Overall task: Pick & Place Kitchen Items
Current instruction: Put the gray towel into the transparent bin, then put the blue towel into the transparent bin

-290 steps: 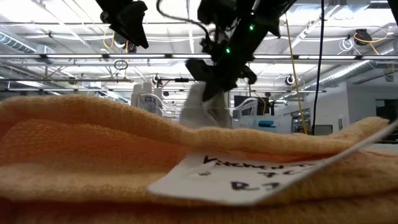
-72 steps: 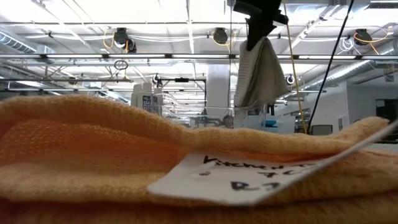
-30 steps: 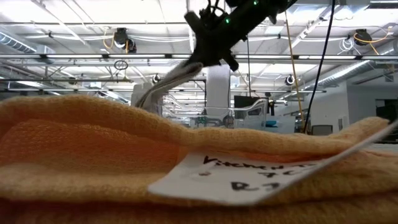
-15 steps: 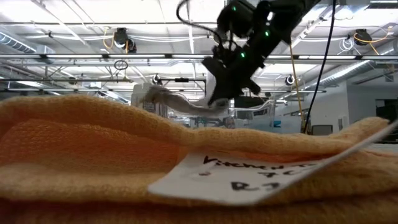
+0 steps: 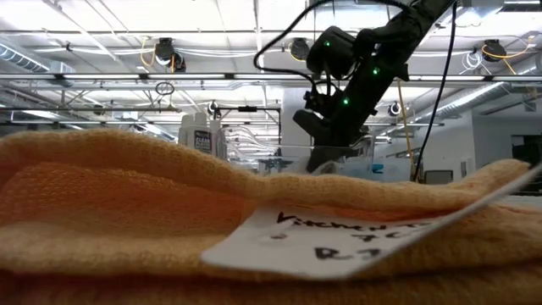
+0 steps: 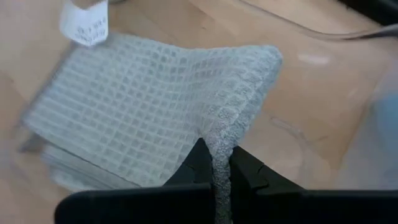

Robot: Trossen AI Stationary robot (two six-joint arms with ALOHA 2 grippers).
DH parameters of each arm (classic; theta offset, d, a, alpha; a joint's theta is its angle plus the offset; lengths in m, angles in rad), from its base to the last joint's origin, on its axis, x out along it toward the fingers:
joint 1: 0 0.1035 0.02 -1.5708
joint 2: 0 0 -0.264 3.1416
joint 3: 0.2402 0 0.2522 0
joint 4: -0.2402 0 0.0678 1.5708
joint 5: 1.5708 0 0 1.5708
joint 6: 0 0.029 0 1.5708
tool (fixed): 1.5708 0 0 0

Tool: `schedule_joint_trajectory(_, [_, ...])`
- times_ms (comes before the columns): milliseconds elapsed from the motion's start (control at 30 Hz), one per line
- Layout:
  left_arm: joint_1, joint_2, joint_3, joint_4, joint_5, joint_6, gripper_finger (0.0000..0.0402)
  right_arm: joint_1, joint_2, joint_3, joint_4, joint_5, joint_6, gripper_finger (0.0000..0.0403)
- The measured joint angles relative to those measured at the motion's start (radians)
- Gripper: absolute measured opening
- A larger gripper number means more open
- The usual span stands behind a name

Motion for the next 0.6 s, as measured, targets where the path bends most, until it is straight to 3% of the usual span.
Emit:
schedule_joint_trajectory(267, [0.000,0.000,0.000,0.000,-0.005,-0.004,0.0143,-0.007,-0.003,0.001,-0.018,-0.001,0.039,0.0026])
schedule_joint_trajectory(600, [0.000,0.000,0.000,0.000,-0.006,-0.004,0.0143,-0.007,-0.119,0.002,-0.037,-0.003,-0.042,0.0160])
